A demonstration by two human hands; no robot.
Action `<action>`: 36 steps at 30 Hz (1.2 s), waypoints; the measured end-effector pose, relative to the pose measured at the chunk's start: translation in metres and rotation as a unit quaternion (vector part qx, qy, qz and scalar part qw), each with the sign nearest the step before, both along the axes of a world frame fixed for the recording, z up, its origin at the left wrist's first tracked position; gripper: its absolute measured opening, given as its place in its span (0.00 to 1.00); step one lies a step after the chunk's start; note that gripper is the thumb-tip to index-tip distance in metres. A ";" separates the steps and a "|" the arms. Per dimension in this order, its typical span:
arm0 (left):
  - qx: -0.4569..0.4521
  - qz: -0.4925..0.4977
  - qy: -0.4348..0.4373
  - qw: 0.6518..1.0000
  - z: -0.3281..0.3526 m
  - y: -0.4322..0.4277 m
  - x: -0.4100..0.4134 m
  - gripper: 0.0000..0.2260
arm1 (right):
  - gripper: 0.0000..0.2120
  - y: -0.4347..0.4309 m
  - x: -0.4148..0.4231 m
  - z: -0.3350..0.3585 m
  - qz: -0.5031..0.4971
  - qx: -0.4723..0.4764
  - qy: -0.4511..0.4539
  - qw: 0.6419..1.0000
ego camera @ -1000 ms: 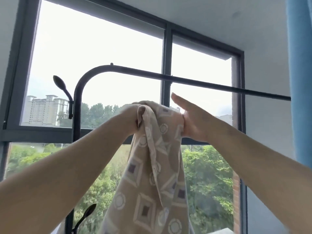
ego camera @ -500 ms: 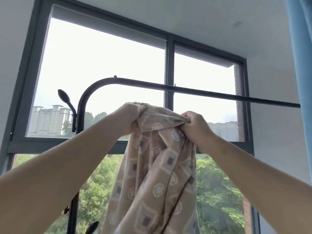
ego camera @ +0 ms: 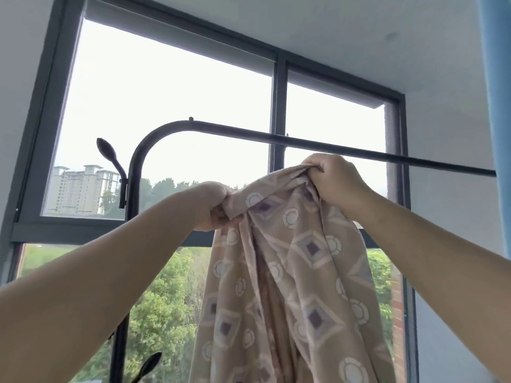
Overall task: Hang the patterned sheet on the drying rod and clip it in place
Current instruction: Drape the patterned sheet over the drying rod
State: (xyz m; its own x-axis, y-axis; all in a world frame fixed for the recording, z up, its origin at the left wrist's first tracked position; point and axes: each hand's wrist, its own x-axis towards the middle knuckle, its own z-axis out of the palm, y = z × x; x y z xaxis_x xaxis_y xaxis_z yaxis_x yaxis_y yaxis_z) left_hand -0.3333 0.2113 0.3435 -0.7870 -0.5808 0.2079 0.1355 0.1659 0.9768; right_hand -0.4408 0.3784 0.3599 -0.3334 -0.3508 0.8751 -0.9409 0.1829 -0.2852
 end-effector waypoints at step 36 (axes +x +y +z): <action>-0.287 0.009 0.062 0.956 -0.002 0.030 -0.012 0.14 | 0.04 -0.010 0.019 -0.043 0.170 0.219 -0.257 0.926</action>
